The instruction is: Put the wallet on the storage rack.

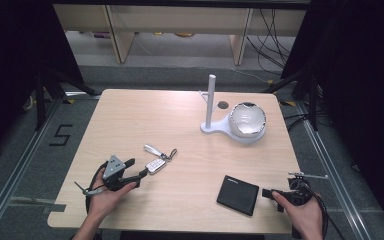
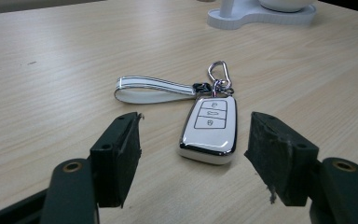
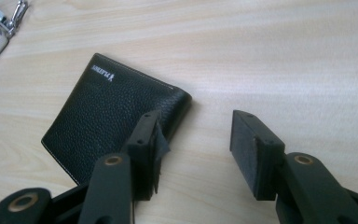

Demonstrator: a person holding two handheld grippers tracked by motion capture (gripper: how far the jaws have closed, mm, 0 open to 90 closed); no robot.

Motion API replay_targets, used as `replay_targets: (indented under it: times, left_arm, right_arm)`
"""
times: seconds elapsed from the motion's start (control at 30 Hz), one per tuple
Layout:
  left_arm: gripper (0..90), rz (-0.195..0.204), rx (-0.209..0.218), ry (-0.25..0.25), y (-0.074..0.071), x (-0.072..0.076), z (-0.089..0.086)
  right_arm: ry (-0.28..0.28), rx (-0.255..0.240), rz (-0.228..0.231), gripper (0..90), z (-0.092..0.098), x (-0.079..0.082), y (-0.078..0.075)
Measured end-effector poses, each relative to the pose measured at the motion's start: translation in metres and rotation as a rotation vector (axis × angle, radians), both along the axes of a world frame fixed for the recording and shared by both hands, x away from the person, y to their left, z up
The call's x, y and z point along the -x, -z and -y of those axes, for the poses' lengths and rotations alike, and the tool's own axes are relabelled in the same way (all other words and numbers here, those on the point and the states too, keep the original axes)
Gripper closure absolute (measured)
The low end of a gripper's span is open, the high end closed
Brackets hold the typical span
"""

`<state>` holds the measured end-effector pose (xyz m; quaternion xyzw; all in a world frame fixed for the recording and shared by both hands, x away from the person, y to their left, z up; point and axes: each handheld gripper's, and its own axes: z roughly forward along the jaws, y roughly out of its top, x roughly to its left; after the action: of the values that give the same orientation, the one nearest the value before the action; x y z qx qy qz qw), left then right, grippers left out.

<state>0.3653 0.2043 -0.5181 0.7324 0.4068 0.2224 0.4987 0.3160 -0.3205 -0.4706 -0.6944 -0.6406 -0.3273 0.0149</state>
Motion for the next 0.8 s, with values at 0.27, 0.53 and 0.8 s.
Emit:
replay_targets:
  times: [0.27,0.53,0.8]
  left_arm:
    - [34.7,0.003,0.016,-0.034,0.001,0.002,-0.004]
    - [35.8,0.009,0.011,-0.026,0.003,0.004,-0.004]
    - [36.0,0.014,0.016,-0.015,0.002,0.005,-0.001]
  right_arm:
    - [-0.101,0.112,-0.033,48.2,0.003,-0.011,-0.003]
    - [-0.17,0.085,-0.056,49.3,-0.008,-0.021,-0.007]
    - [-0.154,0.099,-0.114,49.7,-0.026,-0.034,-0.012]
